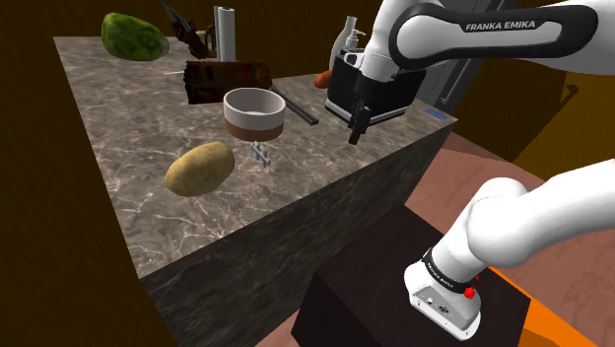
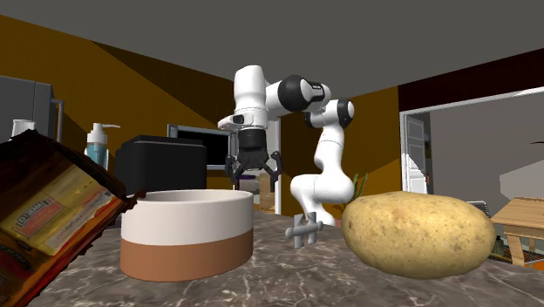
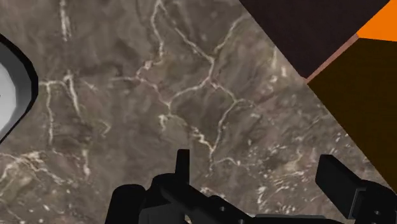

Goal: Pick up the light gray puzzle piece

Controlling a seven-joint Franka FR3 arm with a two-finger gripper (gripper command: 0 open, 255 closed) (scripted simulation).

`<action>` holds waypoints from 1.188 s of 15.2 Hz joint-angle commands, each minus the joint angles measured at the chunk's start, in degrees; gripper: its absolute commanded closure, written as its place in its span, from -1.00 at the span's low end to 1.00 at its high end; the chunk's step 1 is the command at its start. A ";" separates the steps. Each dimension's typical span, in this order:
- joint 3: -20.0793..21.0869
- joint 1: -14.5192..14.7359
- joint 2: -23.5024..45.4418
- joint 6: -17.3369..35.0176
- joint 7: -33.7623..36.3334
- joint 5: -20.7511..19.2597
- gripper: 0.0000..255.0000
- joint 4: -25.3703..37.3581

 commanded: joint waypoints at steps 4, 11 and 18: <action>-2.75 5.88 6.32 8.09 -14.02 5.83 -1.00 2.79; -5.69 14.23 14.02 14.22 -34.87 16.72 -1.00 8.34; -7.03 21.31 19.54 14.65 -55.83 28.43 -1.00 14.65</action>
